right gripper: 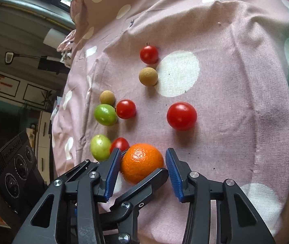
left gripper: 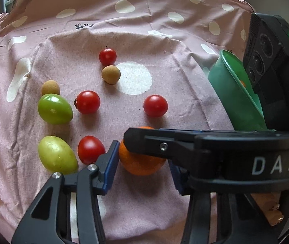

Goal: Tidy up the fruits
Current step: 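Carry the mandarin with the right gripper over the green bowl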

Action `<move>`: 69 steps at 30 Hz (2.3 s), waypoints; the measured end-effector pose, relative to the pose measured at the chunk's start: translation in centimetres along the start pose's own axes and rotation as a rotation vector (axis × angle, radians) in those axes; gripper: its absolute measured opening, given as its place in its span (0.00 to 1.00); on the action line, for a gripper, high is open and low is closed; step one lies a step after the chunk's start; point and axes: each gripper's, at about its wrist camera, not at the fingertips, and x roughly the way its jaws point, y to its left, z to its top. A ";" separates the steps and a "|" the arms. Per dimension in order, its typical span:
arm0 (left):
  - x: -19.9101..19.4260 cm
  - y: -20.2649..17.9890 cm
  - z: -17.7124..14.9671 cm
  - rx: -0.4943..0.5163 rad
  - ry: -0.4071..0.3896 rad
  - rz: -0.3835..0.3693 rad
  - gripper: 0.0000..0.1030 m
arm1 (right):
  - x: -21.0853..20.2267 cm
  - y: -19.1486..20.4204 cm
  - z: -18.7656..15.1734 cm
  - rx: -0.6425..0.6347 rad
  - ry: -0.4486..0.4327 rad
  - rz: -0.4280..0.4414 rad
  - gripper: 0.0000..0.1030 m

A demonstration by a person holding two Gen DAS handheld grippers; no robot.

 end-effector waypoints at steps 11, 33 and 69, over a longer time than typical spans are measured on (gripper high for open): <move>-4.5 -3.5 2.2 0.060 -0.148 -0.048 0.45 | -6.1 2.5 -0.6 -0.110 -0.189 -0.039 0.42; -4.9 -15.1 6.5 0.239 -0.232 -0.195 0.45 | -18.4 -2.1 -1.7 -0.024 -0.529 -0.104 0.43; 3.8 -20.8 7.9 0.251 -0.034 -0.253 0.45 | -20.1 -12.2 -1.2 0.221 -0.506 -0.159 0.43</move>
